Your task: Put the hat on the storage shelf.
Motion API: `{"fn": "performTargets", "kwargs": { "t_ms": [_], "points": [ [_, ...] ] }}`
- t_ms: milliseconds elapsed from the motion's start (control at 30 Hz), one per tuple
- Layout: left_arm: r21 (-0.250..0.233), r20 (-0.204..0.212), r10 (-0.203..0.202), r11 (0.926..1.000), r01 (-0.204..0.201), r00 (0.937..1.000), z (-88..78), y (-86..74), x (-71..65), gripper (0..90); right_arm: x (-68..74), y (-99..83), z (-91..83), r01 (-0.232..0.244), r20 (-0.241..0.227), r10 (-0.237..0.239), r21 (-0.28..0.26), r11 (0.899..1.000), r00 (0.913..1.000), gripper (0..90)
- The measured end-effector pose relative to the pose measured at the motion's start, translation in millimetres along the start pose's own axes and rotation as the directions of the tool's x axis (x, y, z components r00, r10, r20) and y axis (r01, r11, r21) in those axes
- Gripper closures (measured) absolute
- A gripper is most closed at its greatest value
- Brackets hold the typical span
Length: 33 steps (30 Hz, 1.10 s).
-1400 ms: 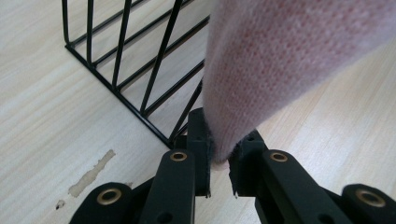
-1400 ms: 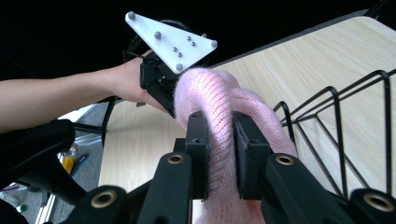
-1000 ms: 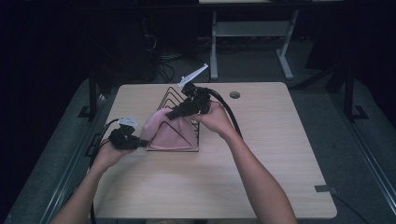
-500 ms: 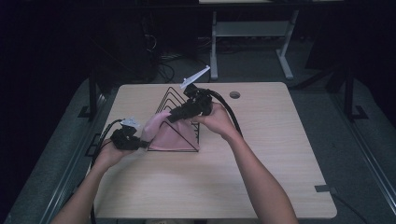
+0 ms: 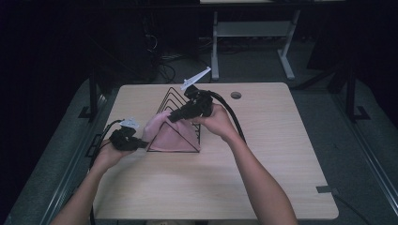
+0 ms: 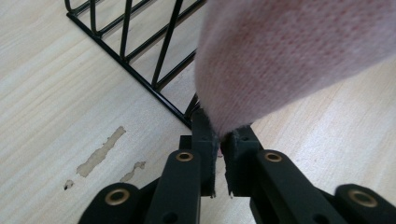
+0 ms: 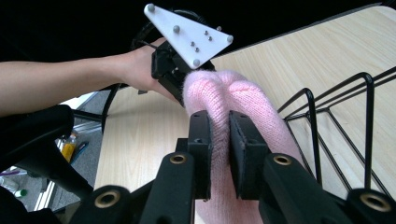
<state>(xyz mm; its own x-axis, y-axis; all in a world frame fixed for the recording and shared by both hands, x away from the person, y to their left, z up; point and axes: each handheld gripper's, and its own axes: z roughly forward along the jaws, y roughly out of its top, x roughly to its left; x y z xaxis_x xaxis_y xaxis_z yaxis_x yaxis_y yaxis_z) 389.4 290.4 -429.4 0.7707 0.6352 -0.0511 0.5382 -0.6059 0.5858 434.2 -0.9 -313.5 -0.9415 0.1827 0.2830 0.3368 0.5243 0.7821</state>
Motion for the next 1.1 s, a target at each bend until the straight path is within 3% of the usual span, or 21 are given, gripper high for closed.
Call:
{"fn": "performTargets", "kwargs": {
  "t_ms": [367,567,800,1100],
  "points": [
    [0.015,-0.005,0.001,0.9999,-0.001,1.0000,0.6,-1.0,-0.8,85.6,-3.2,-4.4,-1.9,-0.019,0.020,0.019,-0.021,1.000,0.9996,79.3],
    [-0.003,0.012,-0.023,0.9997,0.023,0.9997,-2.6,-1.1,-1.5,79.0,0.7,-8.0,-10.0,-0.035,0.024,0.036,-0.062,0.998,0.9991,63.5],
    [-0.002,0.004,-0.030,0.9995,0.030,0.9995,-8.4,-2.5,-1.5,70.7,-0.1,-20.0,-36.1,-0.041,0.099,0.051,-0.096,0.995,0.9938,51.6],
    [-0.023,0.006,-0.075,0.9969,0.075,0.9971,-16.8,-5.1,-0.9,59.4,-4.7,-40.0,-66.2,-0.071,0.187,0.093,-0.121,0.990,0.9778,41.6]
  ]
}}
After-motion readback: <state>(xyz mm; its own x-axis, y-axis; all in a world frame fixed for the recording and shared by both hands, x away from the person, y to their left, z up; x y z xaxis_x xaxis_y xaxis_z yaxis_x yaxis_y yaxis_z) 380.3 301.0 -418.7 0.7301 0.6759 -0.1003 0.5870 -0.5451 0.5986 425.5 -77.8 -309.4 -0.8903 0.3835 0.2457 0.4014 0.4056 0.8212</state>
